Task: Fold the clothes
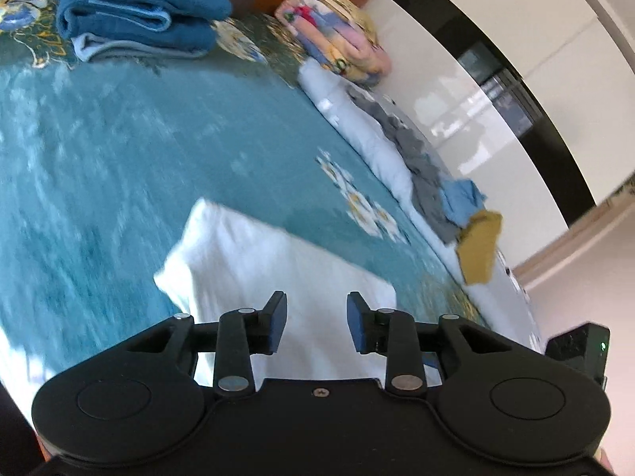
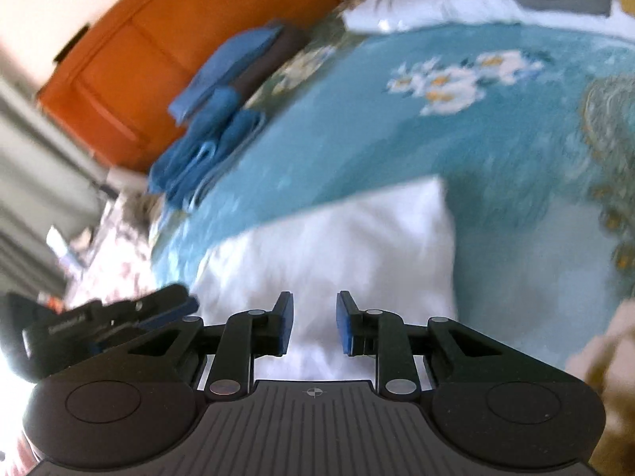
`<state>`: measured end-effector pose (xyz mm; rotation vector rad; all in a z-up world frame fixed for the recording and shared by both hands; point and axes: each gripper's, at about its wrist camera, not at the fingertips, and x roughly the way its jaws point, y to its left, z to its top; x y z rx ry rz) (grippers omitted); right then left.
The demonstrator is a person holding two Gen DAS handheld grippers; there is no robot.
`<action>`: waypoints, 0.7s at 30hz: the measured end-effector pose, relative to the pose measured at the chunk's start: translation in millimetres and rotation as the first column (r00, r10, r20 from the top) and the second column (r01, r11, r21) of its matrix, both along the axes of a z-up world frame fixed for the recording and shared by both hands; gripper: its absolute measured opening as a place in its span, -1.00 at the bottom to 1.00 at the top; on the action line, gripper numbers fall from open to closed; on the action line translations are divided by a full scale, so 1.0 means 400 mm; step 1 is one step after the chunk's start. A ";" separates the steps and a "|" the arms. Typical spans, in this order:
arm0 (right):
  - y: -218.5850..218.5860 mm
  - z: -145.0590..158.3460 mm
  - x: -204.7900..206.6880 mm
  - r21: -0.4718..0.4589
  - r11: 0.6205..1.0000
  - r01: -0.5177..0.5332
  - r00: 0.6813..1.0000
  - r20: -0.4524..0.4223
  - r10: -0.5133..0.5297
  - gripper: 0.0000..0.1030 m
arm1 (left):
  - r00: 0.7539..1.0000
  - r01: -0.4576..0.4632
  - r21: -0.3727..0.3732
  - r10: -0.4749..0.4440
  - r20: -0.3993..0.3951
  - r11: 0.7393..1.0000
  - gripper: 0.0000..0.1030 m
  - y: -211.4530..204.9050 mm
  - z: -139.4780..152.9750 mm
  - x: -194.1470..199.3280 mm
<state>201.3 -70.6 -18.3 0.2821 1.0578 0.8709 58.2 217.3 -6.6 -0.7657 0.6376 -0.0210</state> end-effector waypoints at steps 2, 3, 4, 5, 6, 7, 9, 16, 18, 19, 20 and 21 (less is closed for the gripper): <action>-0.003 -0.019 -0.022 -0.021 1.000 -0.001 1.000 -0.003 0.001 -0.50 | 1.000 0.007 0.017 -0.006 -0.020 1.000 -0.37 -0.021 -0.012 -0.015; -0.008 -0.031 -0.028 -0.031 0.999 0.012 1.000 -0.011 -0.012 -0.51 | 0.999 0.010 0.019 -0.009 -0.035 1.000 -0.35 -0.027 -0.024 -0.021; -0.012 -0.039 -0.030 -0.030 0.999 0.021 1.000 -0.021 -0.021 -0.52 | 0.998 0.008 0.016 -0.007 -0.056 1.000 -0.35 -0.030 -0.037 -0.023; -0.016 -0.043 -0.033 -0.029 0.999 0.031 0.999 -0.031 -0.032 -0.53 | 0.997 0.005 0.012 -0.004 -0.078 1.000 -0.35 -0.031 -0.050 -0.024; -0.018 -0.042 -0.034 -0.027 0.999 0.035 0.999 -0.033 -0.036 -0.53 | 0.996 0.004 0.009 -0.003 -0.091 1.000 -0.35 -0.033 -0.060 -0.025; -0.019 -0.037 -0.036 -0.031 0.999 0.035 0.999 -0.028 -0.035 -0.53 | 0.996 0.001 0.007 -0.001 -0.094 1.000 -0.36 -0.034 -0.065 -0.027; -0.026 -0.016 -0.036 -0.022 0.999 0.037 0.999 -0.017 -0.038 -0.48 | 0.997 0.000 0.005 0.000 -0.076 1.000 -0.34 -0.036 -0.054 -0.037; -0.123 0.021 0.010 0.040 0.981 0.190 0.982 -0.002 -0.190 -0.11 | 0.996 -0.077 0.023 0.075 0.043 0.997 0.15 0.012 0.020 -0.100; -0.150 -0.004 0.025 0.040 0.967 0.251 0.967 -0.067 -0.248 -0.01 | 0.992 -0.124 0.017 0.124 0.022 0.992 0.35 0.038 0.011 -0.112; -0.160 -0.017 0.031 0.039 0.961 0.272 0.959 -0.093 -0.268 -0.01 | 0.990 -0.141 0.007 0.141 0.007 0.990 0.37 0.051 0.003 -0.114; -0.171 -0.035 0.038 0.042 0.955 0.295 0.949 -0.125 -0.288 -0.01 | 0.988 -0.153 -0.006 0.153 -0.011 0.988 0.40 0.062 -0.007 -0.114; -0.177 -0.051 0.041 0.046 0.949 0.312 0.941 -0.148 -0.303 0.03 | 0.986 -0.164 -0.013 0.164 -0.028 0.986 0.43 0.070 -0.019 -0.113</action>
